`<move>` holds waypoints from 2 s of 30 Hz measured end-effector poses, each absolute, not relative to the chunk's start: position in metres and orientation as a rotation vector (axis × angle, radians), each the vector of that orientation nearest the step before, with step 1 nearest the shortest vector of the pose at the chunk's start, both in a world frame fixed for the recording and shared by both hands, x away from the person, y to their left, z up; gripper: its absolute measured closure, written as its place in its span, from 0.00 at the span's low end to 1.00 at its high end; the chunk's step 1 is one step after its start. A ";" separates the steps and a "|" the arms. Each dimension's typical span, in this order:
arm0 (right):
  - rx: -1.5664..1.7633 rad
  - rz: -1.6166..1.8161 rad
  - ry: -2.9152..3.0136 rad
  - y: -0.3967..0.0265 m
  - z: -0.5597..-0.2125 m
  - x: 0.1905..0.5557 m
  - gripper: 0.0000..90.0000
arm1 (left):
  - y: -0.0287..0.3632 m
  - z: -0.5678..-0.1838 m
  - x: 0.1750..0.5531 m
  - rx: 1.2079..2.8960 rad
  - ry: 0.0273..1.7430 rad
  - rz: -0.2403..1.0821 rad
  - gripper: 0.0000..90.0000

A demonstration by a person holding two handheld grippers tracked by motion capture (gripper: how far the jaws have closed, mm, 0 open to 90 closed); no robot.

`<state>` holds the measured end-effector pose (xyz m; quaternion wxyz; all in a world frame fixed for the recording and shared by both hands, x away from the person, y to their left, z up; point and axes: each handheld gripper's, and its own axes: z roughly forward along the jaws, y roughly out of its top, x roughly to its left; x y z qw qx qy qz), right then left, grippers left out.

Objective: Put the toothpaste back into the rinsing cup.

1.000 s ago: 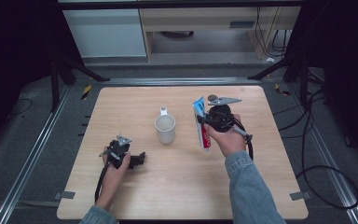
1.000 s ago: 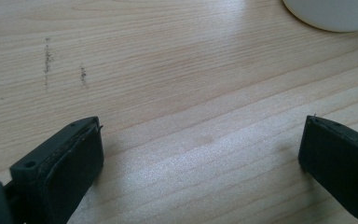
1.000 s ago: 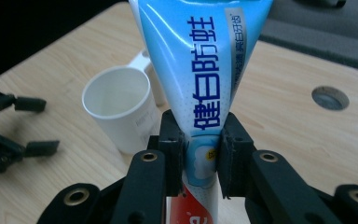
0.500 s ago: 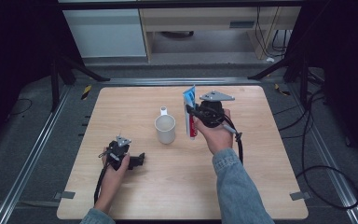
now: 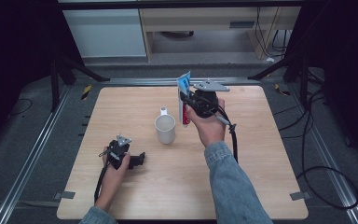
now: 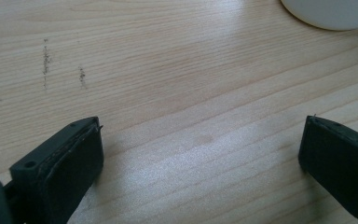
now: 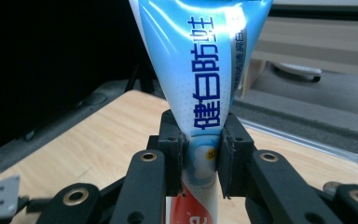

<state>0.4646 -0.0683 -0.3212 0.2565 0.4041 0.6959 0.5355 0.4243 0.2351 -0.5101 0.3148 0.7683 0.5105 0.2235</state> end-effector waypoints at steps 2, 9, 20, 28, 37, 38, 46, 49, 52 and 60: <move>1.095 1.453 1.867 -0.067 -0.319 0.467 0.82 | 0.235 -0.510 0.425 2.024 1.346 0.588 0.00; 1.099 1.468 1.810 -0.065 -0.313 0.473 0.82 | 0.235 -0.510 0.426 2.027 1.343 0.587 0.00; 1.074 1.508 1.781 -0.051 -0.307 0.480 0.82 | 0.235 -0.510 0.426 2.028 1.341 0.587 0.00; 1.066 1.525 1.771 -0.045 -0.306 0.483 0.82 | 0.235 -0.510 0.427 2.029 1.337 0.586 0.00; 1.044 1.538 1.779 -0.034 -0.312 0.483 0.82 | 0.235 -0.510 0.428 2.027 1.336 0.586 0.00; 1.044 1.538 1.779 -0.034 -0.312 0.483 0.82 | 0.235 -0.510 0.428 2.027 1.336 0.586 0.00; 1.016 1.540 1.809 -0.022 -0.322 0.479 0.82 | 0.235 -0.510 0.428 2.029 1.334 0.585 0.00; 1.008 1.530 1.828 -0.017 -0.329 0.478 0.82 | 0.235 -0.510 0.429 2.028 1.335 0.584 0.00; 1.017 1.527 1.836 -0.014 -0.336 0.479 0.82 | 0.235 -0.510 0.429 2.028 1.334 0.584 0.00; 1.042 1.526 1.862 -0.008 -0.354 0.481 0.82 | 0.235 -0.510 0.429 2.032 1.333 0.583 0.00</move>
